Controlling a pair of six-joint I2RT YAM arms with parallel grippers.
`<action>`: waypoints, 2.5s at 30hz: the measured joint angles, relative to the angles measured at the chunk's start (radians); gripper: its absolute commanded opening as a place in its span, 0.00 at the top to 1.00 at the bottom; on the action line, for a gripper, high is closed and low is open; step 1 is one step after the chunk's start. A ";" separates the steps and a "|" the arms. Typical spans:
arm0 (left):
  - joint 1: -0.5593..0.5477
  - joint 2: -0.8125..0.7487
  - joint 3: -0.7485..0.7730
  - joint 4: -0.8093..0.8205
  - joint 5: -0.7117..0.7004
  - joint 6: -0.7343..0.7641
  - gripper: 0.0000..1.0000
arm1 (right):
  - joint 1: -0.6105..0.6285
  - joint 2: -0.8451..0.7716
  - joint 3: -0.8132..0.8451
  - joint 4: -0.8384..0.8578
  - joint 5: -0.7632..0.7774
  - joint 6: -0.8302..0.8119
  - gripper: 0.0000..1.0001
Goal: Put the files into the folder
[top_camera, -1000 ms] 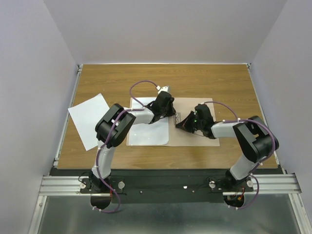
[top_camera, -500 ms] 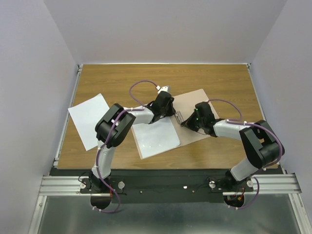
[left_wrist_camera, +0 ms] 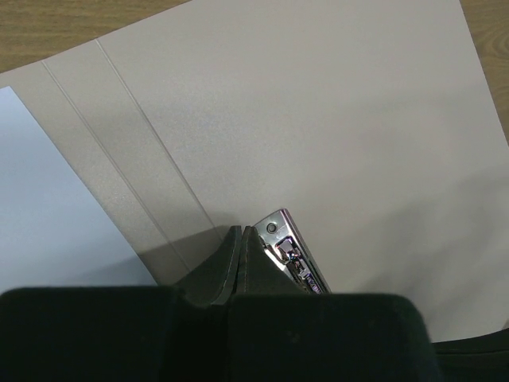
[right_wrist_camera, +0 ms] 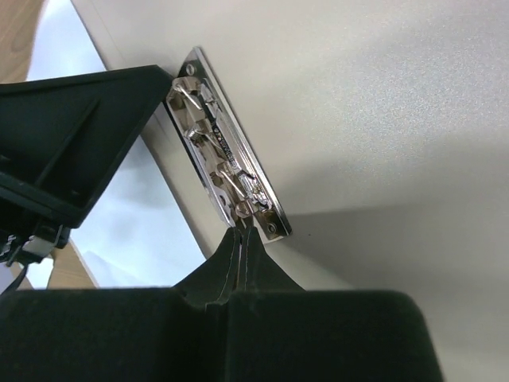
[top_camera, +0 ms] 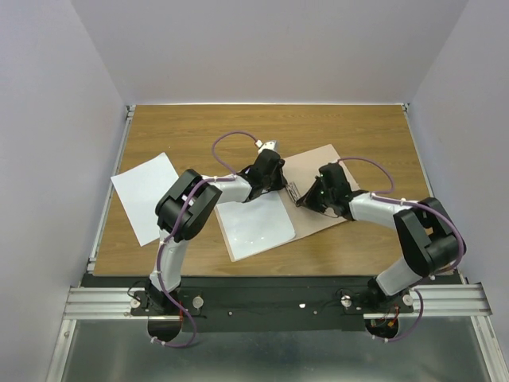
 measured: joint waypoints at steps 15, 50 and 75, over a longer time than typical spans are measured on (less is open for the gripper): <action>0.022 0.008 0.007 0.008 -0.053 0.015 1.00 | 0.101 0.155 0.093 0.027 0.174 0.018 0.99; 0.018 0.011 0.007 0.016 -0.051 0.025 1.00 | 0.134 0.120 0.205 -0.200 0.247 -0.068 0.85; 0.018 0.011 0.006 0.017 -0.042 0.025 1.00 | 0.130 0.117 0.192 -0.173 0.180 -0.065 0.77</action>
